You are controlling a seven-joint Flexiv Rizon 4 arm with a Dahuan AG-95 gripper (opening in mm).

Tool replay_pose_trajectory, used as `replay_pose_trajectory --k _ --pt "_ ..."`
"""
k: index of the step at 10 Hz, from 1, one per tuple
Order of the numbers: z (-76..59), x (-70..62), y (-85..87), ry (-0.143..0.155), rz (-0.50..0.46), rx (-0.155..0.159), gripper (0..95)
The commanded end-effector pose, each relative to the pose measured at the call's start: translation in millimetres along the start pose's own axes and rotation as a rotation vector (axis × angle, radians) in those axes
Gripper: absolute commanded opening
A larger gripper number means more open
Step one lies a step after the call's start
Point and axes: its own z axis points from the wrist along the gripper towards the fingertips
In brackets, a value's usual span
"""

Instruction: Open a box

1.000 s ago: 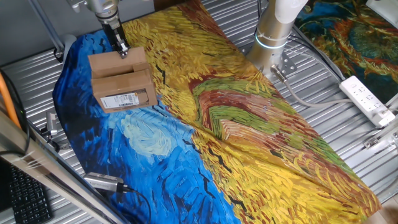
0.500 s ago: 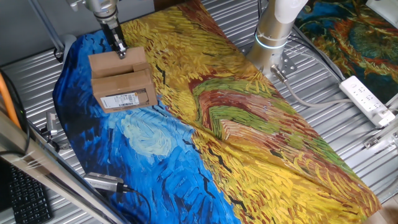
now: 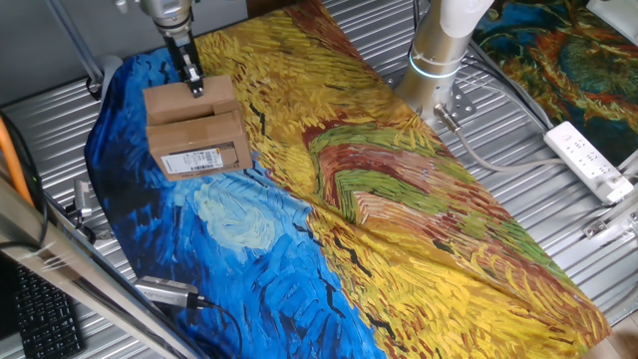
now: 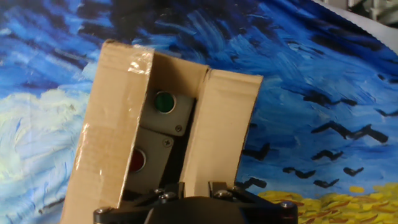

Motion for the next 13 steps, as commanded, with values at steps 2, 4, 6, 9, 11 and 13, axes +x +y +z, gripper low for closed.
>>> replay_pose_trajectory --k 2,4,6,9,11,13 --pt "5.7 -8.5 -2.7 -0.014 0.032 -0.005 19.0" --pt "6.4 -13.9 2.1 -0.024 0.053 -0.014 19.0" --pt "8.6 -19.5 7.6 -0.025 0.068 -0.02 19.0" --pt "11.4 -22.4 7.3 -0.024 0.056 -0.018 38.0" --pt "12.4 -22.6 6.4 -0.026 0.046 -0.014 38.0" --pt "13.1 -22.9 5.6 -0.028 0.043 -0.014 38.0"
